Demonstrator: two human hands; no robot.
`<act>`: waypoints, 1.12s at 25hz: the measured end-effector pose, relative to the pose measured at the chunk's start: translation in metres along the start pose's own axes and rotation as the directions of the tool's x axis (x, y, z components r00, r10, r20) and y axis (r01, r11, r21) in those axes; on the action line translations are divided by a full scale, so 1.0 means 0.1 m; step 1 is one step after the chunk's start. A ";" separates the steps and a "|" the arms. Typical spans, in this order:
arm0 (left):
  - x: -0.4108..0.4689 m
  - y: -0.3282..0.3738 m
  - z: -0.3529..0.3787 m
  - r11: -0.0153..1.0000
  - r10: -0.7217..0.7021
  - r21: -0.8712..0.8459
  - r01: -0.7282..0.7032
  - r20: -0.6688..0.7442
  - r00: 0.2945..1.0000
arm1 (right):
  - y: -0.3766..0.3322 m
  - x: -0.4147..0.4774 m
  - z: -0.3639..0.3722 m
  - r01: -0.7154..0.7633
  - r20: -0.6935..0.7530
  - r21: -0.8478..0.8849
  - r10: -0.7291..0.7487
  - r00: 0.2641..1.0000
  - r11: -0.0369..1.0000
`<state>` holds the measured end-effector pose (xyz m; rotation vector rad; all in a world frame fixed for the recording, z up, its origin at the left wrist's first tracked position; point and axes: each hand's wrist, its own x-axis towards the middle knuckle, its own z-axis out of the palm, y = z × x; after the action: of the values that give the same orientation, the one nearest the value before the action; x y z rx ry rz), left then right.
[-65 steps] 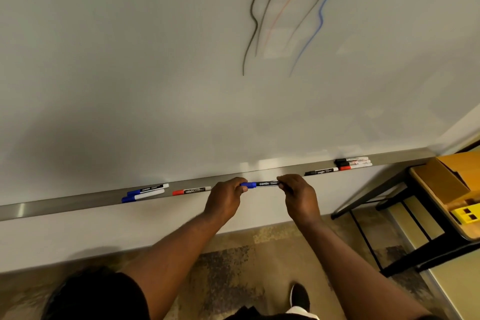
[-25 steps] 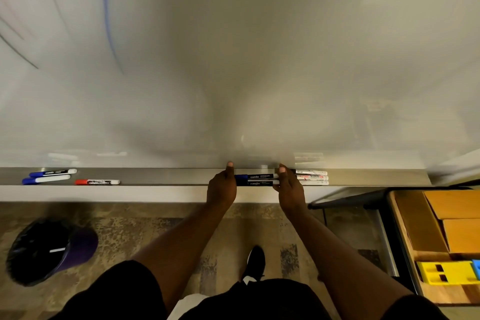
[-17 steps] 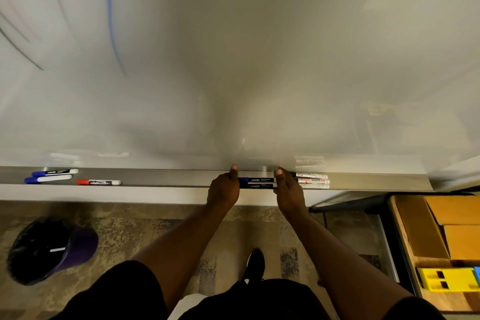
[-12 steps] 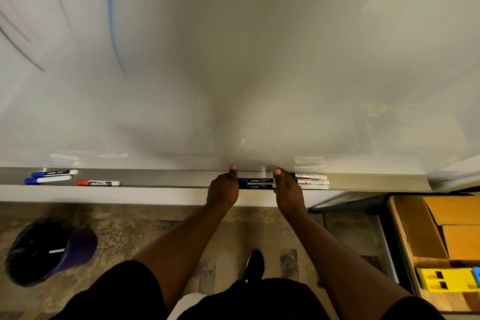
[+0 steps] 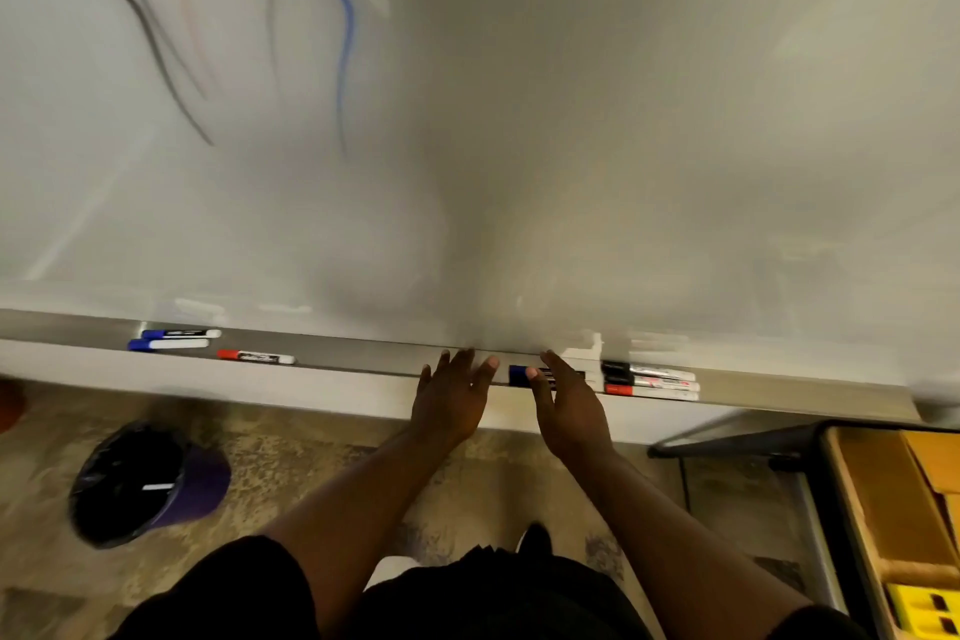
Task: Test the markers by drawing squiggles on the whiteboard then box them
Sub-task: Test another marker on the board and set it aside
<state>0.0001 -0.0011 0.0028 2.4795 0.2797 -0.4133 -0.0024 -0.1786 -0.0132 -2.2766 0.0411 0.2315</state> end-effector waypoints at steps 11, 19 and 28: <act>-0.20 -1.51 -0.89 0.965 0.032 0.262 -0.030 -0.004 0.999 | -0.88 0.04 1.36 0.202 0.107 -0.186 -0.184 0.977 0.962; 0.00 -2.90 -1.75 0.942 0.136 0.312 -0.125 -0.013 0.991 | -1.73 -0.03 2.64 0.175 0.065 -0.233 -0.164 0.984 0.957; 0.42 -3.66 -2.27 0.893 0.195 0.401 -0.204 0.062 0.979 | -2.39 0.21 3.32 0.222 0.122 -0.323 -0.193 0.974 0.920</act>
<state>-0.0157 0.4304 -0.0314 2.8726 -0.0837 -0.4453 -0.0071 0.2291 -0.0510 -2.5831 -0.3079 0.2398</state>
